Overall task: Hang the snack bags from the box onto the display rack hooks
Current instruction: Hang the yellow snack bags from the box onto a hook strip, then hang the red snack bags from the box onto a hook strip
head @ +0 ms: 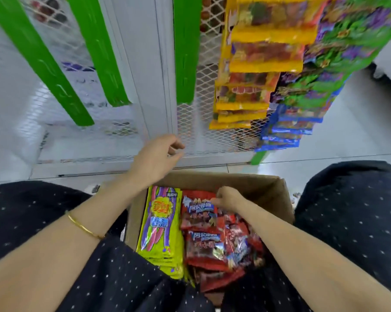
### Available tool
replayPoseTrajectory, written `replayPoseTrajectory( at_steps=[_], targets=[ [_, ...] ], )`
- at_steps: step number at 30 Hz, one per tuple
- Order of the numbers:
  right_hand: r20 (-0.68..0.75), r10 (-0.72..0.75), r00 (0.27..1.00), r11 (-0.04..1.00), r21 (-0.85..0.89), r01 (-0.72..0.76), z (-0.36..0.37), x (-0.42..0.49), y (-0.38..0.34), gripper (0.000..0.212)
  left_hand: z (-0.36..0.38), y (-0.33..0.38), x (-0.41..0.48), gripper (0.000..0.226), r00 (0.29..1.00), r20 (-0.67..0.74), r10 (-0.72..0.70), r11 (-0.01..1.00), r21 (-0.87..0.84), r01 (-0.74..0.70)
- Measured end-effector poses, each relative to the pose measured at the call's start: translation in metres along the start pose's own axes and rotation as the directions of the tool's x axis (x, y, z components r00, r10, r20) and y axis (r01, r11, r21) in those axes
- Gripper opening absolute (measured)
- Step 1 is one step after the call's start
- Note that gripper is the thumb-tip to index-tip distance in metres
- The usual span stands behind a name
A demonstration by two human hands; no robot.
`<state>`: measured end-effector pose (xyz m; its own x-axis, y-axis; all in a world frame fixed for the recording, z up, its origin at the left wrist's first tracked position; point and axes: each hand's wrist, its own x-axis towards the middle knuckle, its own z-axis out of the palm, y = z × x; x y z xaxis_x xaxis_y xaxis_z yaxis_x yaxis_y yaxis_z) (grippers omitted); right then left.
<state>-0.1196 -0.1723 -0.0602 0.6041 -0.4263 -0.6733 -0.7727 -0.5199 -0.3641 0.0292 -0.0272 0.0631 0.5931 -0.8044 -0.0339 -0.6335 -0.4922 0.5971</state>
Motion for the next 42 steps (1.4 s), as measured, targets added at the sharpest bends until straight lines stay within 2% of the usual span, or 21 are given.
replayPoseTrajectory(
  at_steps=[4, 7, 8, 10, 14, 15, 17, 20, 23, 25, 28, 29, 31, 34, 35, 37, 39, 40, 42],
  targets=[
    [0.012, 0.155, 0.988, 0.973, 0.171, -0.155, 0.054, 0.025, 0.008, 0.057, 0.001, -0.008, -0.002, 0.017, 1.000, -0.005, -0.029, 0.999, -0.018, 0.029],
    [-0.033, 0.295, 0.955, 0.901, 0.341, -0.267, 0.077, 0.043, 0.010, 0.064, 0.003, -0.013, -0.002, 0.014, 0.999, -0.017, -0.045, 0.999, -0.014, 0.044],
    [-0.030, 0.350, 0.936, 0.860, 0.408, -0.308, 0.078, 0.044, 0.009, 0.061, 0.003, -0.015, -0.002, 0.014, 0.998, -0.026, -0.051, 0.999, -0.016, 0.050],
    [0.004, 0.411, 0.912, 0.743, 0.578, -0.337, 0.074, 0.041, 0.006, 0.040, 0.003, -0.017, -0.001, 0.015, 0.997, -0.034, -0.076, 0.997, -0.027, 0.075],
    [0.072, 0.368, 0.927, 0.629, 0.715, -0.305, 0.065, 0.042, 0.007, 0.015, 0.006, -0.018, 0.000, 0.018, 0.996, -0.034, -0.082, 0.997, -0.005, 0.082],
    [0.058, 0.355, 0.933, 0.615, 0.737, -0.280, 0.061, 0.042, 0.008, 0.017, 0.007, -0.018, 0.001, 0.018, 0.996, -0.030, -0.080, 0.997, -0.001, 0.080],
    [0.068, 0.298, 0.952, 0.666, 0.699, -0.259, 0.050, 0.036, 0.008, 0.028, 0.011, -0.018, 0.002, 0.018, 0.997, 0.007, -0.073, 0.997, 0.008, 0.073],
    [0.099, 0.131, 0.986, 0.711, 0.684, -0.163, 0.023, 0.010, 0.007, 0.006, 0.016, -0.015, 0.003, 0.023, 0.993, 0.087, -0.075, 0.997, 0.021, 0.073],
    [0.035, -0.053, 0.998, 0.727, 0.687, 0.014, -0.013, -0.019, 0.000, 0.006, 0.020, -0.009, 0.002, 0.039, 0.977, 0.184, -0.109, 0.994, 0.049, 0.102],
    [-0.033, -0.187, 0.982, 0.692, 0.705, 0.156, -0.038, -0.037, -0.009, 0.008, 0.020, -0.003, 0.000, 0.047, 0.964, 0.223, -0.145, 0.989, 0.000, 0.148],
    [-0.172, -0.281, 0.944, 0.624, 0.714, 0.316, -0.073, -0.061, -0.028, 0.006, 0.009, 0.010, 0.004, 0.029, 0.976, 0.152, -0.154, 0.970, -0.163, 0.179],
    [-0.234, -0.294, 0.927, 0.612, 0.698, 0.371, -0.083, -0.068, -0.037, 0.003, 0.001, 0.015, 0.005, 0.022, 0.981, 0.119, -0.152, 0.964, -0.201, 0.173],
    [-0.419, -0.299, 0.857, 0.606, 0.610, 0.510, -0.098, -0.078, -0.054, 0.012, -0.017, 0.025, 0.012, 0.015, 0.987, 0.072, -0.146, 0.952, -0.261, 0.160],
    [-0.698, -0.308, 0.646, 0.558, 0.418, 0.717, -0.116, -0.087, -0.081, 0.038, -0.045, 0.038, 0.027, 0.016, 0.991, 0.033, -0.128, 0.952, -0.277, 0.132],
    [-0.746, -0.340, 0.573, 0.570, 0.321, 0.757, -0.120, -0.088, -0.089, 0.046, -0.052, 0.041, 0.033, 0.015, 0.993, 0.022, -0.119, 0.956, -0.269, 0.121],
    [-0.781, -0.406, 0.475, 0.632, 0.136, 0.763, -0.124, -0.083, -0.101, 0.055, -0.061, 0.042, 0.045, 0.011, 0.994, 0.014, -0.104, 0.966, -0.236, 0.104],
    [-0.787, -0.444, 0.429, 0.669, 0.026, 0.742, -0.127, -0.074, -0.107, 0.053, -0.066, 0.037, 0.054, 0.007, 0.994, 0.017, -0.109, 0.968, -0.223, 0.111],
    [-0.781, -0.455, 0.429, 0.672, 0.015, 0.740, -0.127, -0.068, -0.109, 0.050, -0.067, 0.032, 0.059, 0.009, 0.993, 0.014, -0.116, 0.966, -0.233, 0.116],
    [-0.745, -0.445, 0.496, 0.683, 0.076, 0.727, -0.125, -0.057, -0.114, 0.051, -0.069, 0.025, 0.067, 0.014, 0.991, -0.001, -0.131, 0.953, -0.276, 0.125]
  ],
)
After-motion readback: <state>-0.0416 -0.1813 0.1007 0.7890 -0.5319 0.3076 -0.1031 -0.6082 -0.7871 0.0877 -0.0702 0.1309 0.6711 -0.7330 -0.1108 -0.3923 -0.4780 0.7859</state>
